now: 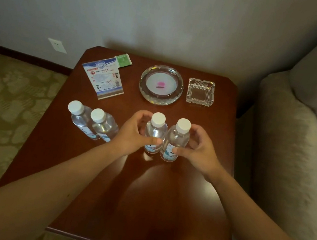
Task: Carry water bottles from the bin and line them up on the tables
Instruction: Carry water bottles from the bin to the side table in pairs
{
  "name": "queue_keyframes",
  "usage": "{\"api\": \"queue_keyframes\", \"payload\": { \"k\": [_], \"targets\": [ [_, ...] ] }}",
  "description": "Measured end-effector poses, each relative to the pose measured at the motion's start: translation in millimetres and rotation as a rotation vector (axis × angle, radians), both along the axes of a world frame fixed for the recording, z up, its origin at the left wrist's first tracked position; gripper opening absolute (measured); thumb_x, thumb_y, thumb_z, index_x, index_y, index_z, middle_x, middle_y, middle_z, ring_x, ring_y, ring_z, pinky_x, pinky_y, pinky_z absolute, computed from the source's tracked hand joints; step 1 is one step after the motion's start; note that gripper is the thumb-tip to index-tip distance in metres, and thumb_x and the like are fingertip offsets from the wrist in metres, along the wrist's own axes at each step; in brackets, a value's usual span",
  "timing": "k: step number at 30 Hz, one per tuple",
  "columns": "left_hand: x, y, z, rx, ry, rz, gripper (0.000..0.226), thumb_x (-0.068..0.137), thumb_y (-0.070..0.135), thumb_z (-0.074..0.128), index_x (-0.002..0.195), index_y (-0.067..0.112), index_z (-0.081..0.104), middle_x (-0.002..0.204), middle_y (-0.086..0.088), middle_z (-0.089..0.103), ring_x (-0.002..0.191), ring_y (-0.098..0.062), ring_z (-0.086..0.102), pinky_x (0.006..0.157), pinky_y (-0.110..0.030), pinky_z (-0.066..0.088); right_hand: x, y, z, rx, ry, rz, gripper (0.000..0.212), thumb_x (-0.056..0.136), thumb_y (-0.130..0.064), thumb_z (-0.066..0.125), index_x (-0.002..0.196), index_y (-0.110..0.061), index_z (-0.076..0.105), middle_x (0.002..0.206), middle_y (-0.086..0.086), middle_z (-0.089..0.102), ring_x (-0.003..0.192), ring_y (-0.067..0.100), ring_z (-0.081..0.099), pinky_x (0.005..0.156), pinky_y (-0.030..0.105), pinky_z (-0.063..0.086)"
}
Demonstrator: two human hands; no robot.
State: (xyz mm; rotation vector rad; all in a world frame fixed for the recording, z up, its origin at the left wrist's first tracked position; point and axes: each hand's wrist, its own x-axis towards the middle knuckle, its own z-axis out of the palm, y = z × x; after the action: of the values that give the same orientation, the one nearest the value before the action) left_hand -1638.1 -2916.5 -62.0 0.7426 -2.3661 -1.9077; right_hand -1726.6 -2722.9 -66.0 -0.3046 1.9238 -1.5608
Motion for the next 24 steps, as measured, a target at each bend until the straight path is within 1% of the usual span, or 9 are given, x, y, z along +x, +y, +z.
{"api": "queue_keyframes", "payload": {
  "k": [3, 6, 10, 13, 15, 18, 21, 23, 24],
  "targets": [
    [5.5, 0.8, -8.3, -0.028, 0.0, -0.01, 0.062, 0.069, 0.013, 0.088, 0.109, 0.038, 0.048, 0.117, 0.007, 0.064, 0.099, -0.027, 0.06, 0.083, -0.036, 0.05, 2.7, 0.1, -8.2, 0.012, 0.01, 0.023, 0.064, 0.069, 0.024, 0.074, 0.112, -0.017, 0.049, 0.106, -0.01, 0.064, 0.09, -0.005, 0.068, 0.071, 0.017, 0.054],
    [11.4, 2.9, -17.1, -0.039, -0.015, -0.017, 0.063, 0.069, 0.014, 0.088, 0.109, 0.041, 0.047, 0.119, 0.01, 0.062, 0.109, -0.025, 0.06, 0.091, -0.038, 0.051, 6.3, 1.1, -14.7, 0.037, 0.019, 0.05, 0.065, 0.069, 0.02, 0.076, 0.113, -0.02, 0.049, 0.11, -0.01, 0.063, 0.095, -0.001, 0.067, 0.072, 0.018, 0.054],
    [18.0, 5.7, -24.1, -0.055, -0.016, -0.026, 0.065, 0.069, 0.016, 0.088, 0.11, 0.043, 0.046, 0.12, 0.013, 0.06, 0.11, -0.012, 0.059, 0.091, -0.03, 0.051, 11.2, 1.2, -20.1, 0.064, 0.048, 0.063, 0.066, 0.068, 0.019, 0.076, 0.113, -0.019, 0.047, 0.11, -0.007, 0.061, 0.098, 0.004, 0.063, 0.073, 0.016, 0.054],
    [17.8, 6.9, -20.1, -0.058, -0.032, -0.037, 0.065, 0.07, 0.013, 0.087, 0.116, 0.034, 0.046, 0.119, 0.012, 0.059, 0.1, -0.005, 0.058, 0.079, -0.013, 0.048, 10.5, 0.3, -19.9, 0.076, 0.067, 0.067, 0.067, 0.068, 0.019, 0.077, 0.112, -0.02, 0.046, 0.108, -0.01, 0.06, 0.1, 0.007, 0.063, 0.074, 0.018, 0.055],
    [17.8, 6.7, -15.6, -0.074, -0.051, -0.046, 0.067, 0.069, 0.012, 0.087, 0.119, 0.028, 0.045, 0.119, 0.011, 0.059, 0.098, -0.004, 0.057, 0.072, -0.009, 0.046, 9.1, -0.2, -20.3, 0.098, 0.09, 0.085, 0.069, 0.067, 0.017, 0.078, 0.11, -0.026, 0.046, 0.11, -0.009, 0.06, 0.107, 0.012, 0.062, 0.084, 0.025, 0.056],
    [20.3, 4.6, -4.4, -0.132, -0.095, -0.095, 0.067, 0.069, 0.017, 0.088, 0.121, 0.029, 0.048, 0.118, 0.011, 0.059, 0.102, -0.005, 0.057, 0.078, -0.014, 0.044, 10.3, 0.6, -15.8, 0.139, 0.157, 0.12, 0.069, 0.066, 0.01, 0.081, 0.107, -0.035, 0.049, 0.115, -0.008, 0.06, 0.114, 0.017, 0.06, 0.097, 0.038, 0.054],
    [21.4, -2.6, 12.3, -0.227, -0.098, -0.128, 0.062, 0.072, 0.02, 0.086, 0.126, 0.025, 0.056, 0.116, 0.011, 0.059, 0.093, -0.002, 0.059, 0.074, -0.014, 0.046, 10.2, 0.8, -0.2, 0.193, 0.287, 0.17, 0.06, 0.07, 0.001, 0.083, 0.114, -0.028, 0.055, 0.11, -0.016, 0.06, 0.111, 0.011, 0.058, 0.092, 0.026, 0.052],
    [19.3, -7.1, 23.4, -0.32, -0.047, -0.152, 0.053, 0.073, 0.018, 0.085, 0.12, 0.029, 0.061, 0.116, 0.008, 0.06, 0.097, -0.006, 0.061, 0.082, -0.02, 0.05, 8.9, -0.8, 15.2, 0.226, 0.394, 0.196, 0.052, 0.073, -0.004, 0.083, 0.117, -0.021, 0.061, 0.108, -0.016, 0.061, 0.104, 0.007, 0.058, 0.084, 0.013, 0.047],
    [17.8, -8.5, 28.5, -0.367, -0.03, -0.175, 0.049, 0.074, 0.017, 0.084, 0.117, 0.029, 0.064, 0.114, 0.008, 0.06, 0.1, -0.008, 0.061, 0.086, -0.023, 0.051, 8.0, -2.1, 21.7, 0.25, 0.44, 0.202, 0.049, 0.074, -0.006, 0.083, 0.118, -0.018, 0.064, 0.11, -0.012, 0.063, 0.103, 0.007, 0.058, 0.084, 0.013, 0.046]
  ]
}}
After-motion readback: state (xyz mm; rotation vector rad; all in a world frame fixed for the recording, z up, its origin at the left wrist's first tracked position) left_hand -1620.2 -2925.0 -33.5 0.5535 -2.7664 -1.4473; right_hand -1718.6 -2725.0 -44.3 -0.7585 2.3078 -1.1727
